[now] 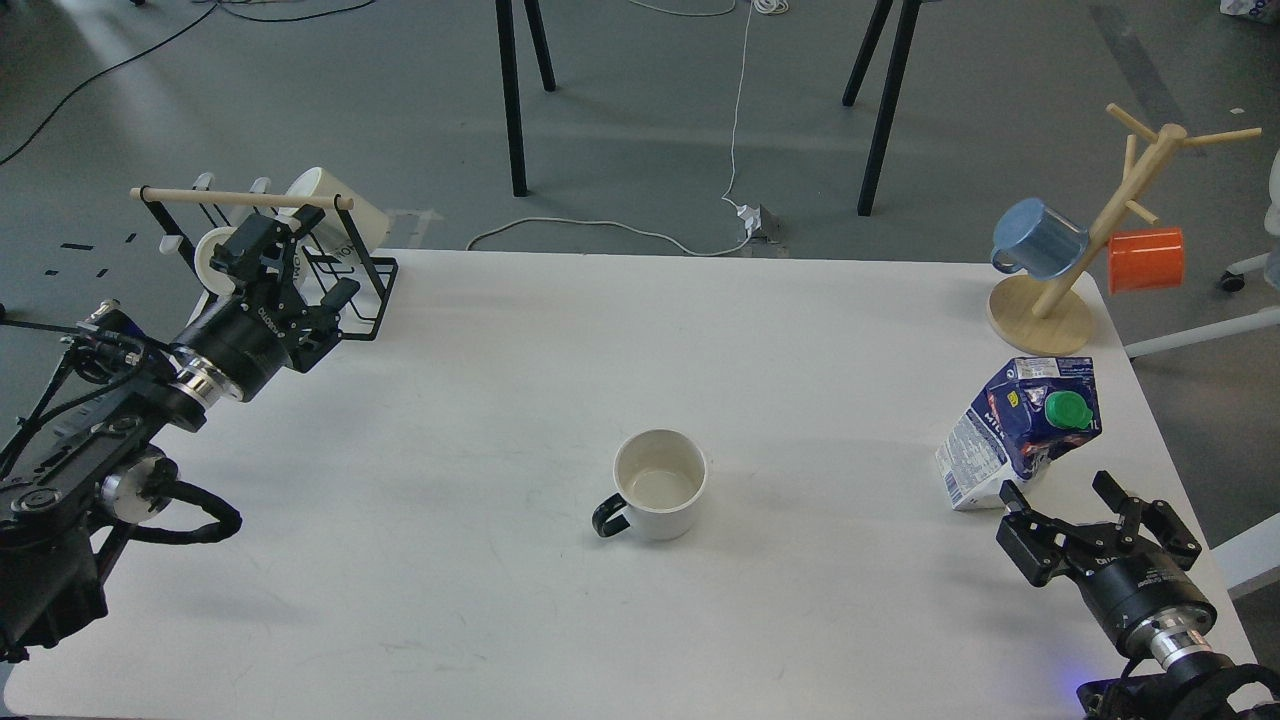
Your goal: Place cup and milk with both arms
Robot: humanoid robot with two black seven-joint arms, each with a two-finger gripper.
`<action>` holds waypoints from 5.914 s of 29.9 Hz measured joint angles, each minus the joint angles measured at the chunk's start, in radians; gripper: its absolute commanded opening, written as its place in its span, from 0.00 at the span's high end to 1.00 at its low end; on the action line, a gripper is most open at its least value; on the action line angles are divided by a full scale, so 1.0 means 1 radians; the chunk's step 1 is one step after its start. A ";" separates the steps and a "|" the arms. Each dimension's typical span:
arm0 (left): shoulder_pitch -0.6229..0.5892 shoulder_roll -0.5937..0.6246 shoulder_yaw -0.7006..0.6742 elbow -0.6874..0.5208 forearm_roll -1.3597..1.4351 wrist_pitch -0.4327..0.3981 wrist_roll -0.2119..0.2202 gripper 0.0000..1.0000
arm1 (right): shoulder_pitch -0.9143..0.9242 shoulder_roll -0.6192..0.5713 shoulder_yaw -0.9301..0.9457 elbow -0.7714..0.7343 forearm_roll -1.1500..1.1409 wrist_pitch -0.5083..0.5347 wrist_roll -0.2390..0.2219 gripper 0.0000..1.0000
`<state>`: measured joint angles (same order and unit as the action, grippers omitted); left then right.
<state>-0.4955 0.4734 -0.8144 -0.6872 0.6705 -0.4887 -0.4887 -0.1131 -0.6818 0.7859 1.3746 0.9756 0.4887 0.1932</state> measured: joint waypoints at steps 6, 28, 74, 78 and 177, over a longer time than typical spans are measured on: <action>0.003 -0.003 0.000 0.000 0.000 0.000 0.000 0.00 | 0.023 0.010 0.008 -0.002 -0.001 0.000 0.000 0.01; 0.025 -0.016 0.003 0.000 0.001 0.000 0.000 0.00 | 0.087 0.075 -0.003 -0.040 -0.070 0.000 0.027 0.43; 0.073 -0.032 0.007 0.000 0.003 0.000 0.000 0.00 | 0.066 0.376 -0.008 0.081 -0.445 0.000 0.031 0.59; 0.075 -0.032 0.007 0.000 0.003 0.000 0.000 0.00 | 0.065 0.399 -0.023 0.055 -0.459 0.000 0.031 0.59; 0.109 -0.045 0.002 -0.037 0.003 0.000 0.000 0.00 | 0.378 0.091 0.033 -0.189 -0.771 0.000 0.038 0.02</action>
<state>-0.3867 0.4287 -0.8126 -0.7241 0.6733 -0.4887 -0.4887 0.2652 -0.5907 0.8193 1.1859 0.2043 0.4888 0.2308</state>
